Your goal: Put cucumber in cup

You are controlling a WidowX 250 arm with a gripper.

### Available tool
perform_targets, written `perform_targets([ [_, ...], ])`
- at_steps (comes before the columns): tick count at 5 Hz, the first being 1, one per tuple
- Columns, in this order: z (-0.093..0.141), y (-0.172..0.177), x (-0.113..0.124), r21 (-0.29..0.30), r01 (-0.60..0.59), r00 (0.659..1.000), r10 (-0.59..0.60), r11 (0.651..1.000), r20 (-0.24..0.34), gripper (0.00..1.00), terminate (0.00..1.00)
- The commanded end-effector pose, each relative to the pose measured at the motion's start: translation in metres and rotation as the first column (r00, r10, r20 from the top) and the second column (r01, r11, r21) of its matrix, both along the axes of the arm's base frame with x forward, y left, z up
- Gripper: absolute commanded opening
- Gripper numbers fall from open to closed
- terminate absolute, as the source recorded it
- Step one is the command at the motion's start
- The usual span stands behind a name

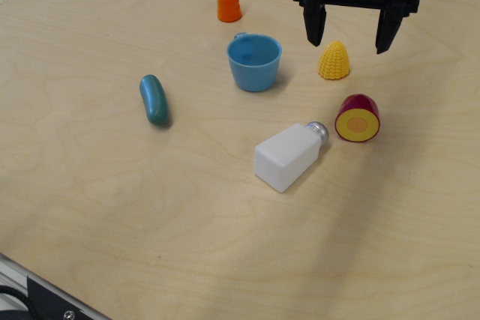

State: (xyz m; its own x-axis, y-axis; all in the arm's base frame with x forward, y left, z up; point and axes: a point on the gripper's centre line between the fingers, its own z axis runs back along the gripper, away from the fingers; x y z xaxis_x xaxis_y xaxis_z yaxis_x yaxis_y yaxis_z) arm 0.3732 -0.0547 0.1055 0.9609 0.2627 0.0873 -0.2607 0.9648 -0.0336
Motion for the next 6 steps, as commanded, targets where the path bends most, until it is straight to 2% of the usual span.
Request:
perform_targets([
  [1, 0.0, 0.0, 0.0, 0.0, 0.0, 1.0, 0.0, 1.0, 0.0, 1.0, 0.0],
  [3, 0.017, 0.057, -0.011, 0.053, -0.163, 0.986, 0.161, 0.985, 0.032, 1.0, 0.0],
  [4, 0.01, 0.093, -0.02, 0.069, -0.289, 0.957, 0.288, 0.955, 0.03, 1.0, 0.0],
  [6, 0.002, 0.15, -0.055, 0.06, -0.511, 0.859, 0.508, 0.857, 0.059, 1.0, 0.0],
])
